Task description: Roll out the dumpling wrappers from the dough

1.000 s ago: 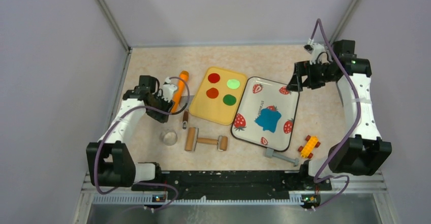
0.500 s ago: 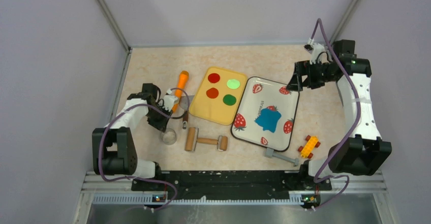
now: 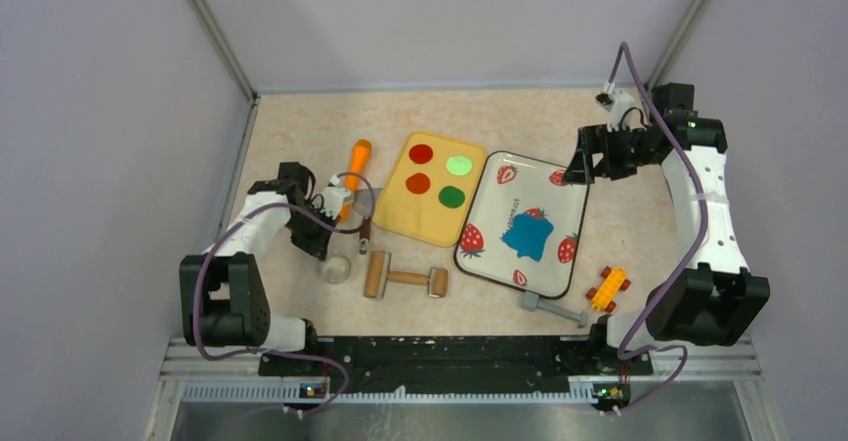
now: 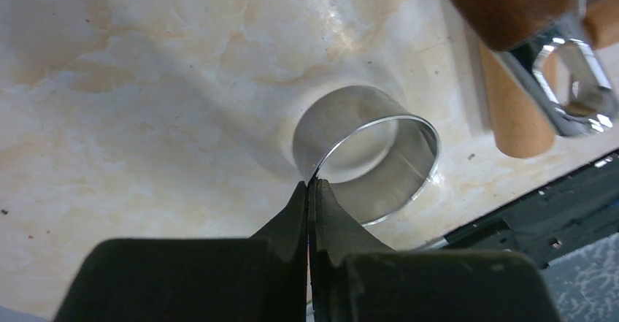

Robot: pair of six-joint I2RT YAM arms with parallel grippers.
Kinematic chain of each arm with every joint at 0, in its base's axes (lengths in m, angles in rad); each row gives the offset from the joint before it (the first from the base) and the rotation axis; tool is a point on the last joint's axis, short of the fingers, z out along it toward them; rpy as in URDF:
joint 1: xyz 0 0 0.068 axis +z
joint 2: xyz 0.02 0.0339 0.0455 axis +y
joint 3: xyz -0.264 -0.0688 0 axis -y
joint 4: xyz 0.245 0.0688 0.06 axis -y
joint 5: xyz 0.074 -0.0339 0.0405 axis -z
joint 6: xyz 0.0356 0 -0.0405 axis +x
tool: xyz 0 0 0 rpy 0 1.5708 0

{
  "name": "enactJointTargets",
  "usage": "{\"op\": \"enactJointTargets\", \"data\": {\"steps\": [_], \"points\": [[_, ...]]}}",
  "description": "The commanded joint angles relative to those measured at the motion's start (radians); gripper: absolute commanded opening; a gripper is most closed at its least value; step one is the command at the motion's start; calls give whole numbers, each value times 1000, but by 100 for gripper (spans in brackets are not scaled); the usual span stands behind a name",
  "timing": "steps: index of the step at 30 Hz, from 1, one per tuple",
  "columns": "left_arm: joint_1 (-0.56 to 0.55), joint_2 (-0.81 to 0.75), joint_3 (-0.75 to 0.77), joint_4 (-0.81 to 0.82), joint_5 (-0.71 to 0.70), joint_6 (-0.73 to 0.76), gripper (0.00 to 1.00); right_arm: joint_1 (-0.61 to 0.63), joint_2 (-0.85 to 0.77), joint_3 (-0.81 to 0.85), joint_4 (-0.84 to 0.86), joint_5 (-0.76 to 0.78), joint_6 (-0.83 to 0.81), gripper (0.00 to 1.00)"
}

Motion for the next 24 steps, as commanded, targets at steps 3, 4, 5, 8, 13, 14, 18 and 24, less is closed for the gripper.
{"op": "enactJointTargets", "data": {"steps": [3, 4, 5, 8, 13, 14, 18, 24], "points": [[1, -108, 253, -199, 155, 17, 0, -2, -57, -10, 38, 39, -16, 87], [-5, -108, 302, -228, 182, 12, 0, -2, -65, -13, 53, 50, -8, 87], [-10, -106, 346, -250, 202, 5, 0, -3, -73, -20, 65, 63, 4, 87], [-132, -97, 431, -211, 173, -68, 0, -3, -88, -41, 110, 115, 72, 84], [-383, -12, 539, 28, 112, -302, 0, -24, -212, -141, 313, 170, 268, 82], [-422, 29, 581, 51, 118, -351, 0, -24, -232, -163, 343, 173, 286, 82], [-531, 189, 699, 160, 171, -478, 0, -24, -210, -209, 333, 105, 376, 77], [-645, 472, 909, 225, 285, -707, 0, -25, -137, -256, 206, 39, 272, 73]]}}
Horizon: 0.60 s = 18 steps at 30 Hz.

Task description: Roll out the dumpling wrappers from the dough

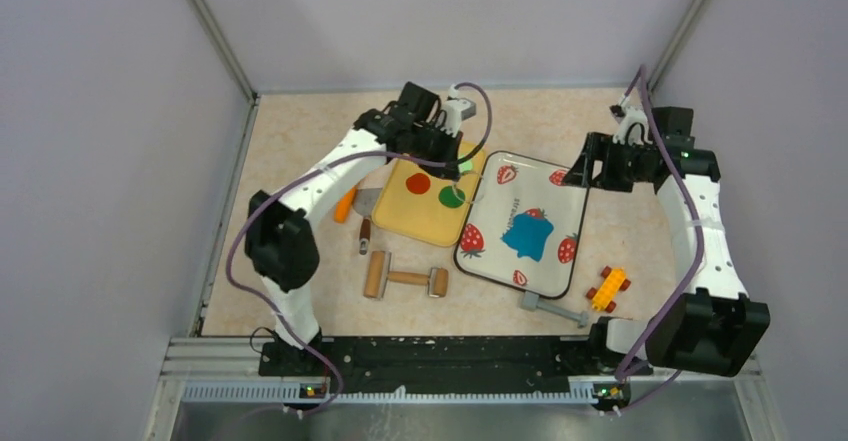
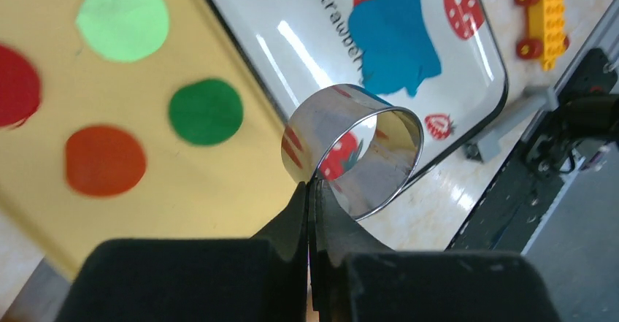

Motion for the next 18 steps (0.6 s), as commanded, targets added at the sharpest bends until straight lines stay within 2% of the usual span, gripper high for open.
{"op": "enactJointTargets", "data": {"steps": [1, 7, 10, 18], "points": [[-81, 158, 165, 104, 90, -215, 0, -11, 26, -50, -78, -35, -73, 72], [-196, 348, 275, 162, 65, -312, 0, -38, 53, -100, -93, 4, -74, 69], [-238, 425, 333, 155, 20, -298, 0, -79, 73, -141, -78, -9, -38, 67], [-283, 494, 372, 151, -1, -313, 0, -134, 119, -187, -58, -67, -30, 60]]}}
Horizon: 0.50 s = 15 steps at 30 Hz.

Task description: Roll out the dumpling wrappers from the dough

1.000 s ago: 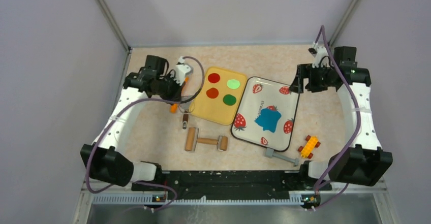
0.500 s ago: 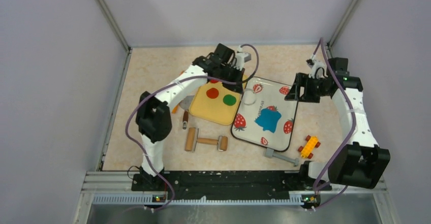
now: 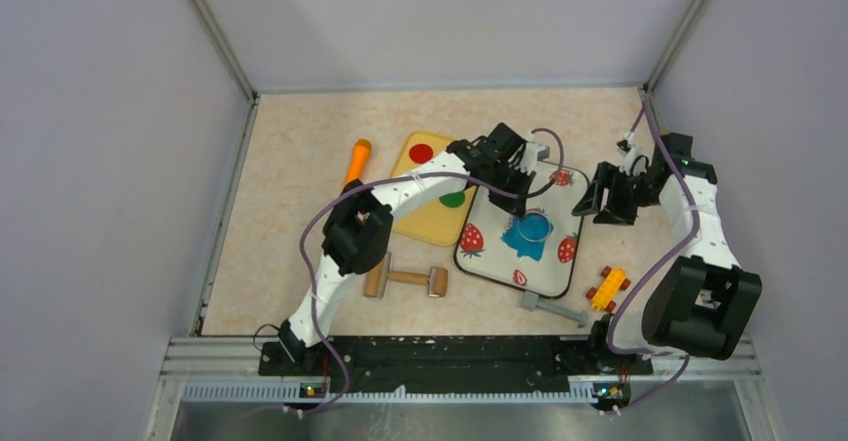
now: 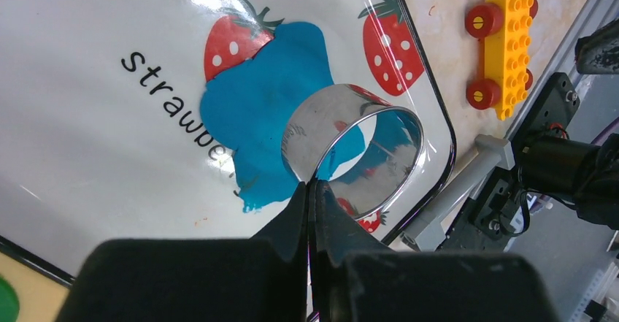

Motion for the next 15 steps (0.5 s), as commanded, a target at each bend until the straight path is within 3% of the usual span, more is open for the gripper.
{"op": "enactJointTargets", "data": {"steps": [1, 11, 15], "points": [[-2, 0, 45, 28, -3, -34, 0, -9, 24, -8, 32, -76, -10, 59], [-9, 44, 56, 17, -24, 8, 0, 18, 181, -52, 154, -220, -62, 42], [-10, 44, 33, 14, -29, 23, 0, 22, 211, -75, 163, -284, -74, 43]]}}
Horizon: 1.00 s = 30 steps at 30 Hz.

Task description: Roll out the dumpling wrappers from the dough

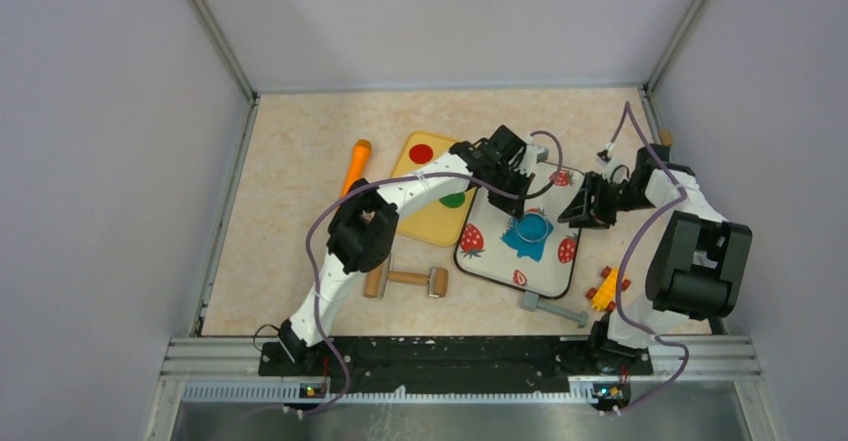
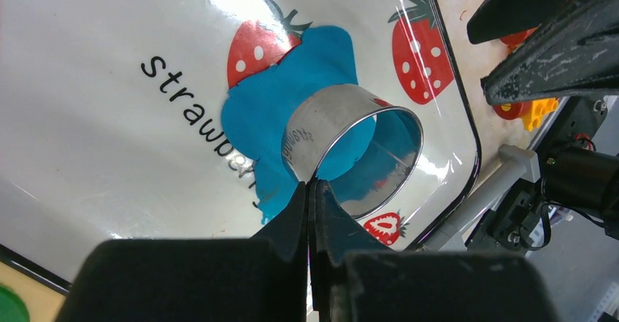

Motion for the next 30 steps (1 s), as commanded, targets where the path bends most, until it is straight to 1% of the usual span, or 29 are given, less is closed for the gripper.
{"op": "enactJointTargets", "data": {"steps": [1, 13, 25, 30], "points": [[-5, 0, 8, 11, -9, 26, 0, 15, 12, -12, 39, -102, -35, 44], [-6, 35, 9, 15, -9, 27, 0, 70, 62, -25, 75, -58, -13, 47], [-6, 73, 28, 21, 3, 17, 0, 93, 137, -25, 78, -62, -33, 43], [-5, 75, 29, 20, 8, 11, 0, 104, 159, -25, 79, -61, -38, 40]]}}
